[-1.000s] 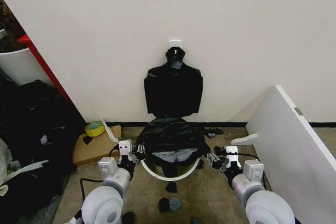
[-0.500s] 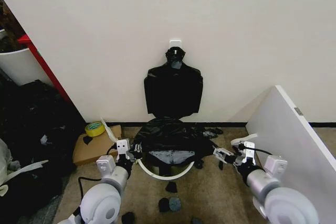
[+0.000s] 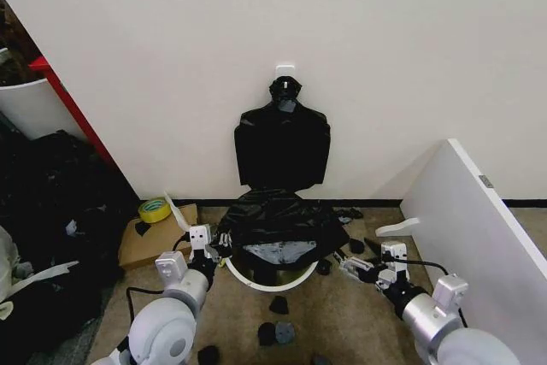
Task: Place the garbage bag over the trash bin.
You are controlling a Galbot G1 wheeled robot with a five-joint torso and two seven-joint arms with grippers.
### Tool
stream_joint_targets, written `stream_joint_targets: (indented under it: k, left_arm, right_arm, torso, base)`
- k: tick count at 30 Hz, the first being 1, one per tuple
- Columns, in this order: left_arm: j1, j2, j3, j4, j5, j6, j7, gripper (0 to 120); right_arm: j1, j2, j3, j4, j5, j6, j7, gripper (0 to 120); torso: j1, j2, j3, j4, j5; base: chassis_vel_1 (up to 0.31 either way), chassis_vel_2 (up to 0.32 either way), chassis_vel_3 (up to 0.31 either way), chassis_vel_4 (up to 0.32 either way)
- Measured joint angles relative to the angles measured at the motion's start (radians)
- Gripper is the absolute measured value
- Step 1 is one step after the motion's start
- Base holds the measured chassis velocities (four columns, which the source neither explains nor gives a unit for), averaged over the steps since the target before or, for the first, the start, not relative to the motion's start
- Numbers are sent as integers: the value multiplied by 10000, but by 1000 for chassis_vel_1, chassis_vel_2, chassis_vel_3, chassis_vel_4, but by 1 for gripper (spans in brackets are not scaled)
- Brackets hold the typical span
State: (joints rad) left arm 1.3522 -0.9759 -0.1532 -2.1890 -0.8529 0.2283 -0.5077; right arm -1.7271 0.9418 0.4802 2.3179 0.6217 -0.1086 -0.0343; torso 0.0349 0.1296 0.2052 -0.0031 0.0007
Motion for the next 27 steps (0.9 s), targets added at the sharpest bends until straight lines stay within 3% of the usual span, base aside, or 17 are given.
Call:
stream_joint_targets:
  k: [2,3,6,11,16,22,25,27]
  left_arm:
    - [-11,30,8,-14,0,97,-23,5]
    - [-11,30,8,-14,0,97,-23,5]
    - [-36,79,50,-118,-5,215,-33,5]
    - [-54,142,118,-413,-39,506,-42,5]
    - [61,235,119,-885,-53,769,-28,5]
    - [129,223,95,-934,-44,770,-4,5]
    - [132,203,91,-936,-50,757,8,5]
    - [126,201,90,-935,-54,755,9,5]
  right_arm:
    - [-339,-173,-305,40,-1908,1328,-914,100]
    - [-339,-173,-305,40,-1908,1328,-914,100]
    - [-521,-398,-982,-7,-4034,2341,-1488,100]
    - [132,-694,-2269,-239,-5101,2413,-1525,100]
    - [1955,-952,-3392,-1095,-6329,2069,-1269,100]
    - [2264,-1063,-3535,-1599,-6920,2246,-1045,94]
    - [2228,-1156,-3534,-1708,-7086,2361,-924,81]
    - [2218,-1164,-3524,-1733,-7137,2419,-893,79]
  torso:
    - [0,0,0,-3,-2]
    - [0,0,0,-3,-2]
    - [0,0,0,-3,-1]
    - [0,0,-1,-3,0]
    - [0,0,0,0,-1]
    - [0,0,0,-2,1]
    - [0,0,0,-3,0]
    - [0,0,0,-3,0]
  base:
    - [0,0,0,0]
    - [0,0,0,0]
    - [0,0,0,0]
    - [0,0,0,0]
    - [0,0,0,0]
    - [0,0,0,0]
    - [0,0,0,0]
    - [0,0,0,0]
